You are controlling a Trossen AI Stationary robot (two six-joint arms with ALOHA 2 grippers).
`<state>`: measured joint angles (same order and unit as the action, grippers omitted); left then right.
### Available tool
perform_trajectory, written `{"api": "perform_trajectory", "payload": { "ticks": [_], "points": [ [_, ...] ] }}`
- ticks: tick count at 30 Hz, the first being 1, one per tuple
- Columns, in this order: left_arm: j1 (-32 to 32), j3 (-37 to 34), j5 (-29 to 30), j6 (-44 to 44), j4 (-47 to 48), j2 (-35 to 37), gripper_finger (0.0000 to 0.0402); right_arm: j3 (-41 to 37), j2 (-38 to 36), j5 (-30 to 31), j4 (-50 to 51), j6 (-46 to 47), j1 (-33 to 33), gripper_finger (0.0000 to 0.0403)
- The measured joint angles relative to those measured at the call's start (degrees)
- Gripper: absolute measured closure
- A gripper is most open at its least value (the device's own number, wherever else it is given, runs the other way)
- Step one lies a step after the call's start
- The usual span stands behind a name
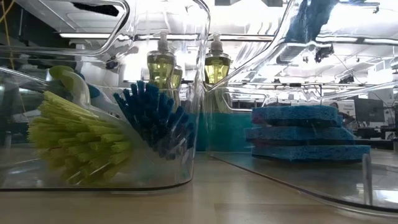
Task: Pick & Place Kitchen Sink Supplies
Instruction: Put the blue sponge into the right transparent bin
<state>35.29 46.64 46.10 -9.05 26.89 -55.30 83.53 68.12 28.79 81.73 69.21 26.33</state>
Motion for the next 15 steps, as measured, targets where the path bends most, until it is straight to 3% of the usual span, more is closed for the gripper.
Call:
{"api": "perform_trajectory", "payload": {
  "ticks": [8, 15],
  "points": [
    [0.0, -15.8, -3.6, 3.6, -23.9, 10.0, 0.0135, 0.0, 1.3, -1.5, -2.7, 5.6, 7.0, 0.0402],
    [0.0, -22.4, -3.5, 7.2, -35.1, 14.6, 0.0135, 0.0, 5.5, -5.0, -6.0, 5.5, 9.7, 0.0402]
  ]
}}
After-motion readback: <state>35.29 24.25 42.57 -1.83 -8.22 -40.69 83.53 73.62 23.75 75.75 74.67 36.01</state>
